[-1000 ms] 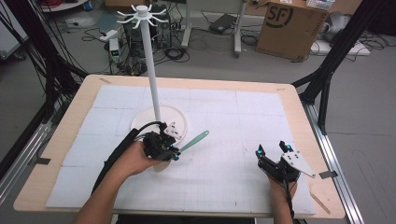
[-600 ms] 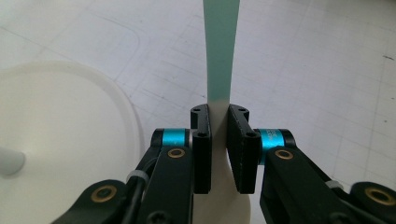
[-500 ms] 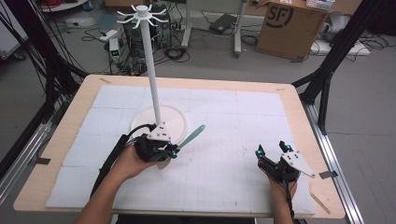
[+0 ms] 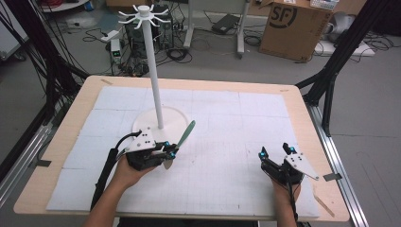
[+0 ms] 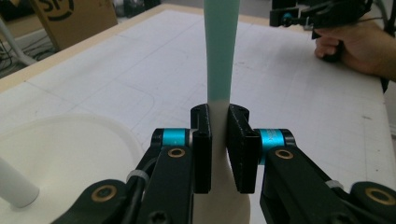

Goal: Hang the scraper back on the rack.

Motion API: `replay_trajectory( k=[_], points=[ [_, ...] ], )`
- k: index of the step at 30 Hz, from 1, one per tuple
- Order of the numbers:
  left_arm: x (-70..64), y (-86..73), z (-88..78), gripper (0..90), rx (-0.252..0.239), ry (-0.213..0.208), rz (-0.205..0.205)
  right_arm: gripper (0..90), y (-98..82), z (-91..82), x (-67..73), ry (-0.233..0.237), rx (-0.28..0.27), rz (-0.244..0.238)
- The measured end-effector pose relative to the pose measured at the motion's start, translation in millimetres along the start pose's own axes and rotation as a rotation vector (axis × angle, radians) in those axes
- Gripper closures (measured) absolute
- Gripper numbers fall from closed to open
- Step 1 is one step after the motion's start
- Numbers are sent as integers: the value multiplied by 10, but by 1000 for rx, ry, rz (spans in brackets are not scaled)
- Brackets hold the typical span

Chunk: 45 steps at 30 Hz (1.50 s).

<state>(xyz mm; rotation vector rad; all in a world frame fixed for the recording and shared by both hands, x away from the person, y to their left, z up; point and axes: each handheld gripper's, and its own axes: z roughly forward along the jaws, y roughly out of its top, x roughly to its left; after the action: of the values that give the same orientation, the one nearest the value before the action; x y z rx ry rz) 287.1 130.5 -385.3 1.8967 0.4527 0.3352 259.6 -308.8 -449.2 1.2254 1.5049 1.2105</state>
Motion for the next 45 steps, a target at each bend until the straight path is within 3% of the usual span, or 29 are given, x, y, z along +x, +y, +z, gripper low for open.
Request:
replay_trajectory(
  k=[4, 12, 21, 23, 28, 39, 45],
  points=[
    [-15, -12, -23, 807, -35, 21, 15, 191, 0, 1, 0, 1, -1, -2],
    [5, -62, -91, 806, -90, 22, 12, 191, 0, -2, 9, 1, 2, -2],
    [-31, -52, -115, 806, -148, 87, -25, 191, 0, -1, 10, 2, 0, -5],
    [-34, -52, -137, 807, -162, 119, -36, 192, 0, -1, 9, 3, 0, -5],
    [-57, -84, -199, 806, -219, 246, -55, 192, 0, -1, 12, 3, 1, -2],
    [-58, -136, -324, 807, -317, 448, -132, 192, 0, -1, 7, 3, 3, -1],
    [-64, -154, -395, 807, -345, 609, -151, 192, 0, 0, 8, 4, 2, 0]
  ],
)
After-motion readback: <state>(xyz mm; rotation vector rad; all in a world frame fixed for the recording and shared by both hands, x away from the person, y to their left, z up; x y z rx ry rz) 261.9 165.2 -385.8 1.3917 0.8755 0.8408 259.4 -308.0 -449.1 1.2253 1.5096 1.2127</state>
